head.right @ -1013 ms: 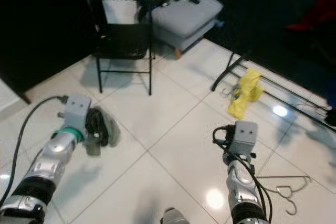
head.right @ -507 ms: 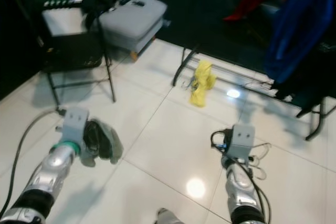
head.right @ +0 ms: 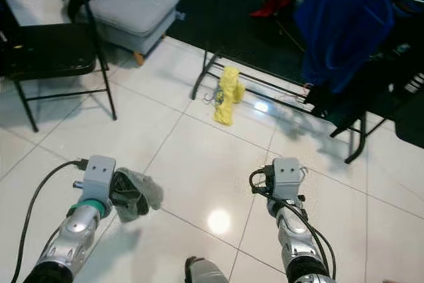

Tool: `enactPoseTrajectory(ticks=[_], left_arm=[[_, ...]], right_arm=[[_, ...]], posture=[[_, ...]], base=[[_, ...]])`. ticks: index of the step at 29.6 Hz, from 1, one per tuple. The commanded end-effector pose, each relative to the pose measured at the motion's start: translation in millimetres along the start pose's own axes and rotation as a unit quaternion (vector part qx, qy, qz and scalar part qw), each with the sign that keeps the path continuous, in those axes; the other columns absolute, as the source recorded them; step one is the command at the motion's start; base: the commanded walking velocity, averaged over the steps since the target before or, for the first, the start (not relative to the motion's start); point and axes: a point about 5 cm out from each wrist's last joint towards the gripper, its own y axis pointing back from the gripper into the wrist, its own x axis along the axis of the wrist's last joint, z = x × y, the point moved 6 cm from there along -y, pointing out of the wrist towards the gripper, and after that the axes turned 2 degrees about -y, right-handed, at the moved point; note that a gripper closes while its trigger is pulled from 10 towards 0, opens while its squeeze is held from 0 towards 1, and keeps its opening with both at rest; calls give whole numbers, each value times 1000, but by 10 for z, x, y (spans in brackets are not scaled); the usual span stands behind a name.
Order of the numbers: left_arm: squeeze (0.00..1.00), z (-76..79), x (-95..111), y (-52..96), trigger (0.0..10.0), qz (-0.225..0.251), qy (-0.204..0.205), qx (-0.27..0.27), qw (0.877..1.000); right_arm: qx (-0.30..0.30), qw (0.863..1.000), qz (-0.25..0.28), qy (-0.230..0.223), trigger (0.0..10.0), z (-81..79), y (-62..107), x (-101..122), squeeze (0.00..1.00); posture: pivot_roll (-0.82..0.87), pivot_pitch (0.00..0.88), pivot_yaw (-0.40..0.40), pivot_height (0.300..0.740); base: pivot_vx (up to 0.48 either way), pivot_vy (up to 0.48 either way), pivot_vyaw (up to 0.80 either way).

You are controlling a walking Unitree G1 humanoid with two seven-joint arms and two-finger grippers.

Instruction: Hang hanger

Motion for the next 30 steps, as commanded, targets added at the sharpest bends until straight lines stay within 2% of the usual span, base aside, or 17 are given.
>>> enactPoseTrajectory(ticks=[1, 6, 9, 11, 13, 14, 16, 28, 30], left_arm=[[0, 28, -16, 26, 10000, 4, 3, -9, 1000], [0, 15, -1, 22, 10000, 7, -4, -16, 1000], [0, -97, -51, 45, 10000, 3, -26, -2, 1000], [0, -97, -51, 45, 10000, 3, -26, -2, 1000], [0, -153, -52, 64, 10000, 3, -24, 9, 1000], [0, -177, -52, 60, 10000, 3, -23, 15, 1000], [0, -202, -46, 53, 10000, 4, -19, 24, 1000], [0, -167, -64, 31, 10000, 2, -16, 22, 1000], [0, -289, 52, 2, 10000, 18, -19, 37, 999]], right_arm=[[-1, 1000, -8, -3, 10000, -10, 35, -77, 0], [2, 1000, -11, -9, 10000, -69, 67, -134, 0], [9, 1000, -14, -16, 10000, -98, 89, -174, 0], [9, 1000, -14, -16, 10000, -98, 89, -174, 0], [9, 1000, -10, -14, 10000, -43, 62, -117, 0], [6, 1000, -11, -9, 10000, 15, 45, -96, 0], [-1, 1000, -11, -3, 10000, 105, 18, -50, 0], [-5, 1000, 6, 13, 10000, 239, -58, 150, 0], [-3, 1000, 10, 12, 10000, 245, -83, 195, 0]], posture=[[-56, 89, -15, 740], [-47, 78, -5, 740], [-35, 77, -1, 740], [-35, 77, -1, 740], [-22, 86, -16, 740], [-16, 54, -24, 740], [-21, 53, -29, 740], [-46, 10, -59, 740], [4, 17, -71, 740]], base=[[0, 0, 0], [0, 0, 0], [0, 0, 0], [0, 0, 0], [0, 0, 0], [0, 0, 0], [0, 0, 0], [0, 0, 0], [0, 0, 0]])
